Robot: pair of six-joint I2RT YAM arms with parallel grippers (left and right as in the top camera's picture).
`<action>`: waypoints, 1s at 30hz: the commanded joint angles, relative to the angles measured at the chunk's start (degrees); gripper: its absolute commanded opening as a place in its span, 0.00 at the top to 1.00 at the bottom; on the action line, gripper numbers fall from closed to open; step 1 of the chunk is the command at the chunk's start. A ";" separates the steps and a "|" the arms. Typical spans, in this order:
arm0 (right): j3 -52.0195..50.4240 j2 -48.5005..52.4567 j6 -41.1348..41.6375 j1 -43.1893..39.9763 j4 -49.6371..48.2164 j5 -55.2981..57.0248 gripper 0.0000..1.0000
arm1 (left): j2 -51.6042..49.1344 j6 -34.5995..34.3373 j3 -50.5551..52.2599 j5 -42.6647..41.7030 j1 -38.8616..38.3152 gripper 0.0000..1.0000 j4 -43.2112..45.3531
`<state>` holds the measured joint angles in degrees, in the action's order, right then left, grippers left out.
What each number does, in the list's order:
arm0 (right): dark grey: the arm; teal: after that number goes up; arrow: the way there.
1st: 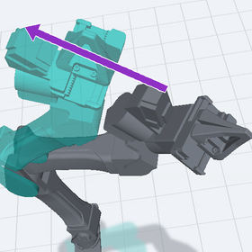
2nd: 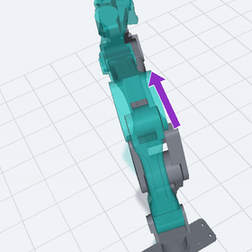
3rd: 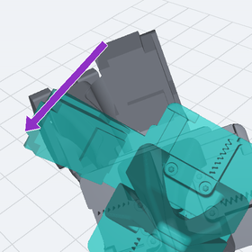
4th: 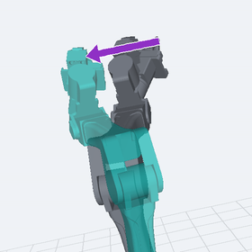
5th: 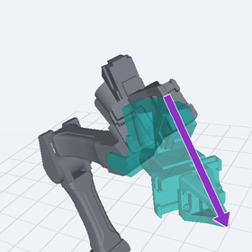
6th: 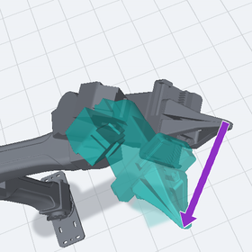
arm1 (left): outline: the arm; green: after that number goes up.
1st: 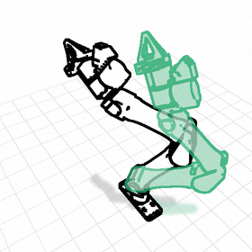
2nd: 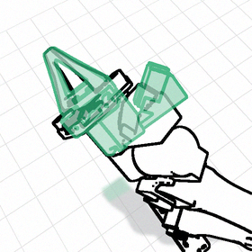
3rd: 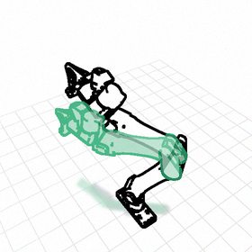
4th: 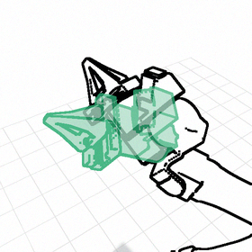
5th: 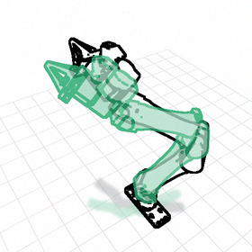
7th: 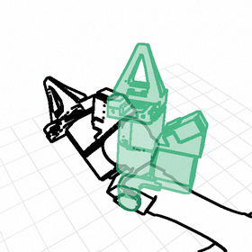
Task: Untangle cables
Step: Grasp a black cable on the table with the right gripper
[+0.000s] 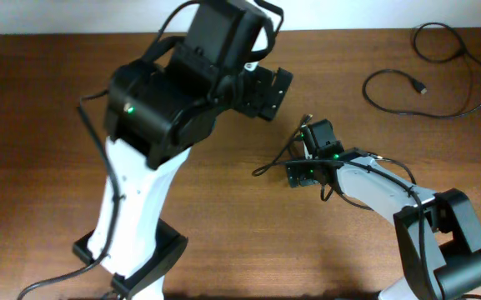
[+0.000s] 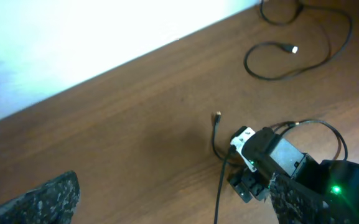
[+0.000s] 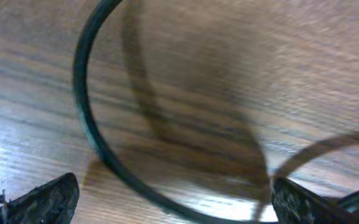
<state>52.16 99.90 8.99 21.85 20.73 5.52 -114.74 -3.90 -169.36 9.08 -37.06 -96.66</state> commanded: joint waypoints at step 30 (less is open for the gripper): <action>-2.40 -10.49 1.16 -1.42 7.30 6.71 0.02 | 3.10 0.92 -0.50 1.88 0.11 0.01 -0.04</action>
<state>50.26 88.66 9.28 20.71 28.27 12.58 -112.07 -3.90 -169.40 10.15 -37.06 -96.68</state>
